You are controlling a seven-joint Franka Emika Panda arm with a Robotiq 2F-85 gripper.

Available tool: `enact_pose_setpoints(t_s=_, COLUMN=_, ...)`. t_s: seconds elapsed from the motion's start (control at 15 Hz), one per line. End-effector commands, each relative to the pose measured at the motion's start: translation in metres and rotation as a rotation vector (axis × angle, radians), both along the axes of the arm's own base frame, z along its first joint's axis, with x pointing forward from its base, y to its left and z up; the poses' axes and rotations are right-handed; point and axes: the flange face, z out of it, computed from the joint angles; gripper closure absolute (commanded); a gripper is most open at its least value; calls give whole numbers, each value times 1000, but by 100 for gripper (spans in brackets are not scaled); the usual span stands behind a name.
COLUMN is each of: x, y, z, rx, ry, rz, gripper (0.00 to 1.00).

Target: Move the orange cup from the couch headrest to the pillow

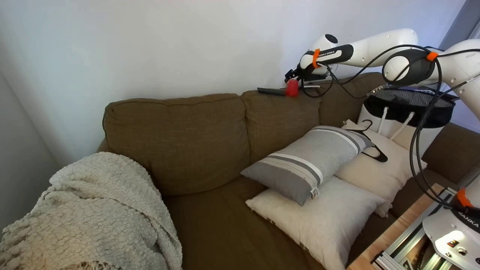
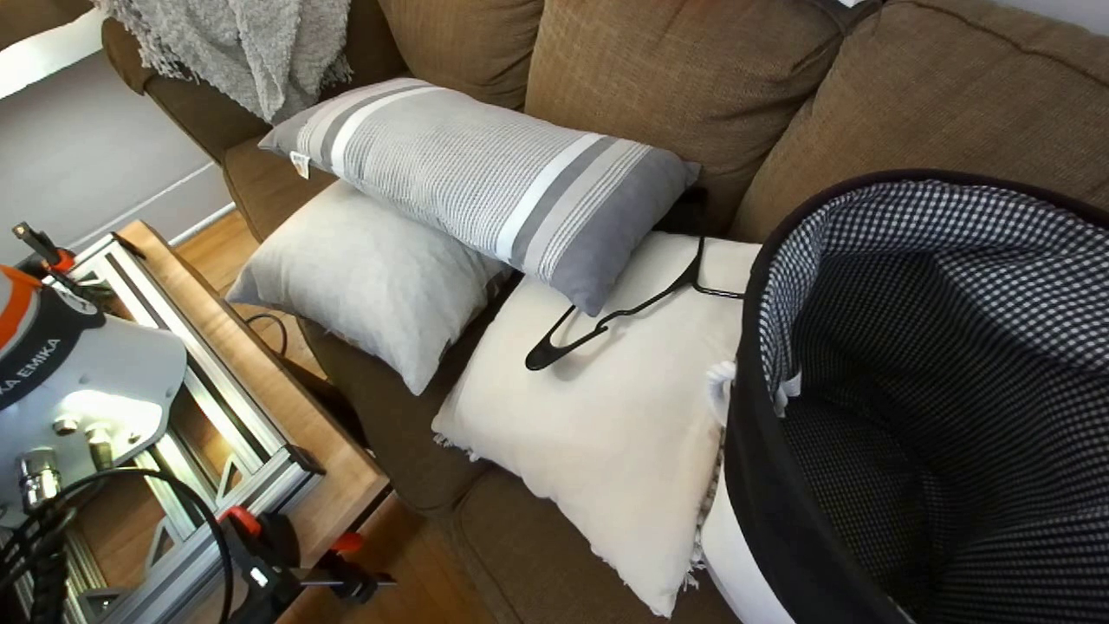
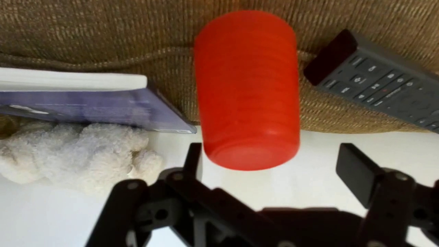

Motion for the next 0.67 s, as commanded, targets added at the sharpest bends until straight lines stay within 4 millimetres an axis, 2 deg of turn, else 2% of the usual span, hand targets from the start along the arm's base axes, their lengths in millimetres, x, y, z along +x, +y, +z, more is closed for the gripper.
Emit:
enact_pose_setpoints(t_s=0.0, x=4, y=-10, z=-3, rx=41, ry=1, rz=-33, gripper=0)
enact_pose_setpoints(t_s=0.07, x=4, y=-11, z=-4, rx=49, ry=7, rz=-40, gripper=0)
enact_pose_setpoints(t_s=0.13, x=4, y=-11, z=-4, rx=53, ry=20, rz=-50, gripper=25)
enact_pose_setpoints(t_s=0.2, x=4, y=-12, z=-5, rx=63, ry=39, rz=-52, gripper=27)
enact_pose_setpoints(t_s=0.47, x=3, y=-14, z=1, rx=72, ry=96, rz=-82, gripper=58)
enact_pose_setpoints(t_s=0.6, x=0, y=-14, z=21, rx=54, ry=103, rz=-100, gripper=59)
